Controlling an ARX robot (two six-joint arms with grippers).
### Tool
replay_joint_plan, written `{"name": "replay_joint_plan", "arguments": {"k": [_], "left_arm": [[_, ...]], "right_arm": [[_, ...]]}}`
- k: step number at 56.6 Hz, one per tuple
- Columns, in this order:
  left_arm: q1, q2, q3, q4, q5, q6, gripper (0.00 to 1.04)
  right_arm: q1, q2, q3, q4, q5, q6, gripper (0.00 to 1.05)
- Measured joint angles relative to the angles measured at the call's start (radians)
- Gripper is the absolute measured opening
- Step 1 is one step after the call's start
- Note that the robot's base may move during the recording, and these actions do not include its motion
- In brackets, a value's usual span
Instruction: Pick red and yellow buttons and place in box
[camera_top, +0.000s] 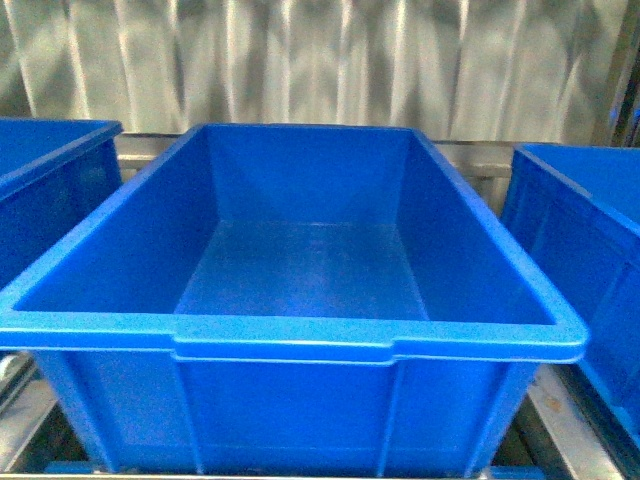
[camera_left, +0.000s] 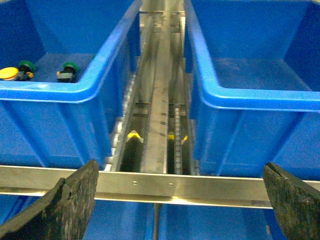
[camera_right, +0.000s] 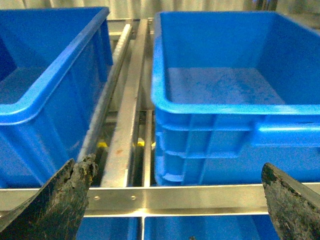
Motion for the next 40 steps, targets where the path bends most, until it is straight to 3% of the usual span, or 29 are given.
{"name": "replay_joint_plan", "arguments": {"k": [40], "left_arm": [[0.0,0.0,0.0,0.0,0.003,0.0,0.97]], "right_arm": [[0.0,0.0,0.0,0.0,0.005,0.0,0.99]]}}
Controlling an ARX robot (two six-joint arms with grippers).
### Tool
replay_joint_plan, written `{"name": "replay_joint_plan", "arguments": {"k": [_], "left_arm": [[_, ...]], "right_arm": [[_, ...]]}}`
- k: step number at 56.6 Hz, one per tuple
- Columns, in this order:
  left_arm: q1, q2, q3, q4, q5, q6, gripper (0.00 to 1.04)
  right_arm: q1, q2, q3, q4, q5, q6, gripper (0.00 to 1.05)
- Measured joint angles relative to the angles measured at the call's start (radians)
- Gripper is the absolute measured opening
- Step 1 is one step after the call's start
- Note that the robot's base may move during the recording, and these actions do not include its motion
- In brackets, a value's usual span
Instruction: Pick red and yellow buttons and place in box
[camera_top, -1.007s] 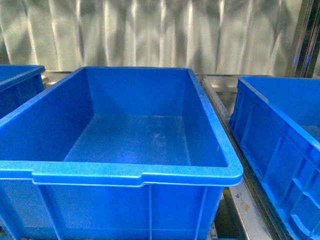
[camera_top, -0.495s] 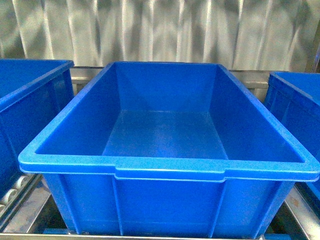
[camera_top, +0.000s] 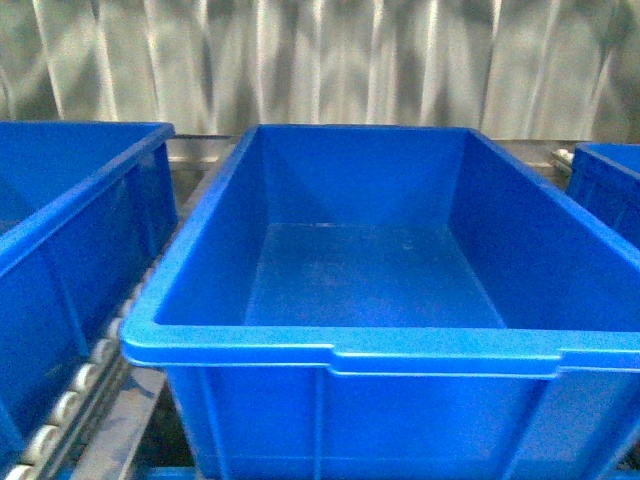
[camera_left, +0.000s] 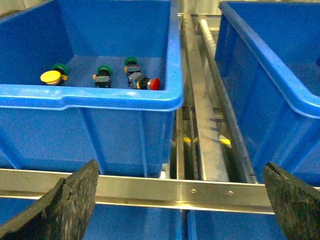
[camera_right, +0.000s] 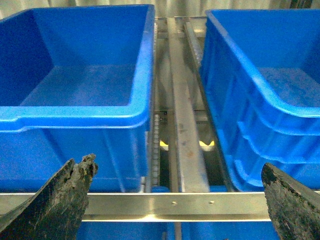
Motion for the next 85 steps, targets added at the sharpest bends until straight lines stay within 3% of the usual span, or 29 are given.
{"name": "replay_joint_plan", "arguments": {"k": [80,81,85], "left_arm": [[-0.001,0.0,0.0,-0.001,-0.003,0.0,0.97],[-0.002,0.0,0.0,-0.002,-0.01,-0.002,0.97],[-0.066,0.044,0.01,-0.027,-0.191,-0.034,0.97]], "right_arm": [[0.0,-0.001,0.0,0.0,-0.003,0.0,0.99],[0.0,-0.001,0.0,0.0,-0.003,0.0,0.99],[0.0,-0.001,0.0,0.0,-0.003,0.0,0.99]]}}
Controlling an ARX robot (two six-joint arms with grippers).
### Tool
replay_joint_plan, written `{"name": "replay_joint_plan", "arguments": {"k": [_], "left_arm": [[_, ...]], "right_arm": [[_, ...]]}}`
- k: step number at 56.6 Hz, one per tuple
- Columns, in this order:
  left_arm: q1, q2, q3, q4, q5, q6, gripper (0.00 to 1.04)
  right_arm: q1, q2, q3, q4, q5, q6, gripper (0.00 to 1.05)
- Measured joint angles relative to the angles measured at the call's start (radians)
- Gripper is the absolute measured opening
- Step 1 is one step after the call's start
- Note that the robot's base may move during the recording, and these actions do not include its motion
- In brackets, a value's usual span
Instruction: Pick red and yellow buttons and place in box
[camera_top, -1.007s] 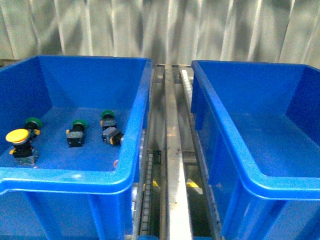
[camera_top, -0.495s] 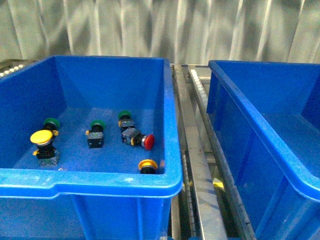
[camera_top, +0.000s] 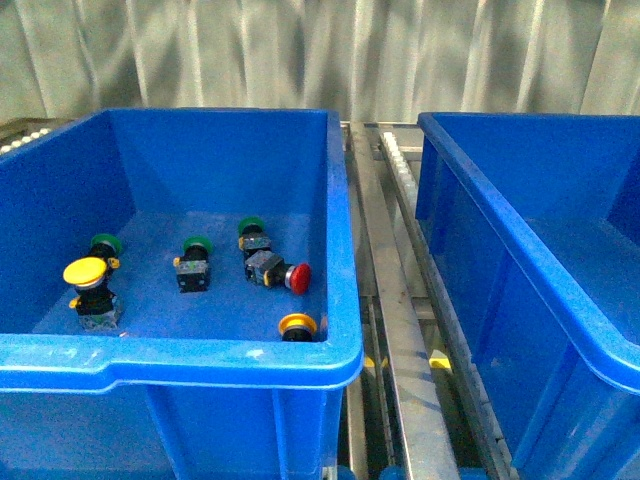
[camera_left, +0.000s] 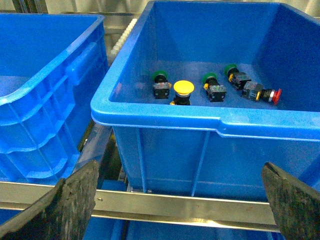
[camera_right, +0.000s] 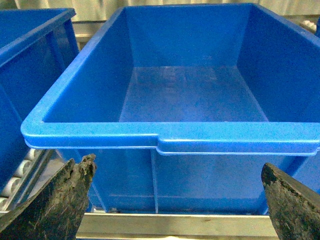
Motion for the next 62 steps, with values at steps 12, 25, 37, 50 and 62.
{"name": "replay_joint_plan", "arguments": {"k": [12,25,37,50,62], "left_arm": [[-0.111,0.309,0.203,0.247,-0.316,0.002,0.97],[-0.09,0.697,0.604,0.369,-0.326,0.04,0.97],[-0.058,1.117,0.867,0.278,-0.284,0.021,0.97],[-0.097,1.404,1.076,0.236,-0.274,0.015,0.97],[-0.108,1.586,1.228,0.126,-0.298,0.008,0.97]], "right_arm": [[0.0,0.0,0.0,0.0,0.001,0.0,0.99],[0.0,0.0,0.0,0.0,0.0,0.0,0.99],[0.0,-0.001,0.0,0.0,0.0,0.0,0.99],[0.0,0.0,0.0,0.0,0.0,0.0,0.99],[0.0,0.0,0.0,0.0,0.001,0.0,0.99]]}}
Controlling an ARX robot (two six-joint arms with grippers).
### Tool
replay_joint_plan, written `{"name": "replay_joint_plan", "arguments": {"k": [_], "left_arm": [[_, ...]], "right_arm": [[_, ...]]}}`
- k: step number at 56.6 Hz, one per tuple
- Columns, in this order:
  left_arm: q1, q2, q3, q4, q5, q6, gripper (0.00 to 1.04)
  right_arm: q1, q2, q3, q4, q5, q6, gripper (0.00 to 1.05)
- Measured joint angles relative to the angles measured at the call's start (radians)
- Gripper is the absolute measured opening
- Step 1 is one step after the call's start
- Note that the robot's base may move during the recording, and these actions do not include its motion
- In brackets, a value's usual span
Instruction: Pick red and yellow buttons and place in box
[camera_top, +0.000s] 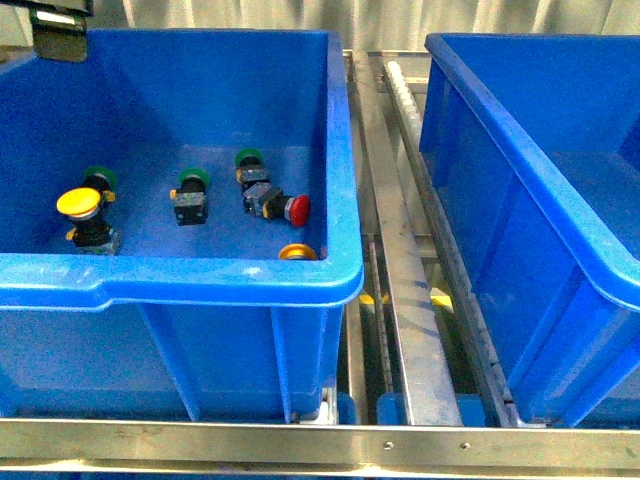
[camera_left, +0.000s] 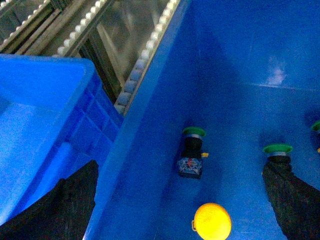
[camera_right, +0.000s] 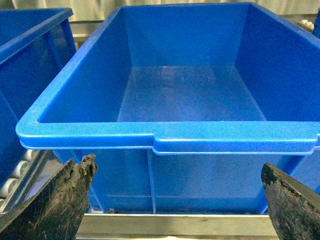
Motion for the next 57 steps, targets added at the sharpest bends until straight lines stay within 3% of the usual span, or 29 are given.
{"name": "replay_joint_plan", "arguments": {"k": [19,42,57], "left_arm": [[-0.019,0.201,0.154,-0.1,0.017,0.008,0.97],[-0.029,0.292,0.19,-0.228,-0.038,-0.011,0.97],[-0.021,0.297,0.187,-0.23,-0.01,-0.019,0.97]], "right_arm": [[0.0,0.0,0.0,0.0,0.0,0.0,0.99],[0.0,0.0,0.0,0.0,0.0,0.0,0.99],[0.0,0.0,0.0,0.0,0.0,0.0,0.99]]}}
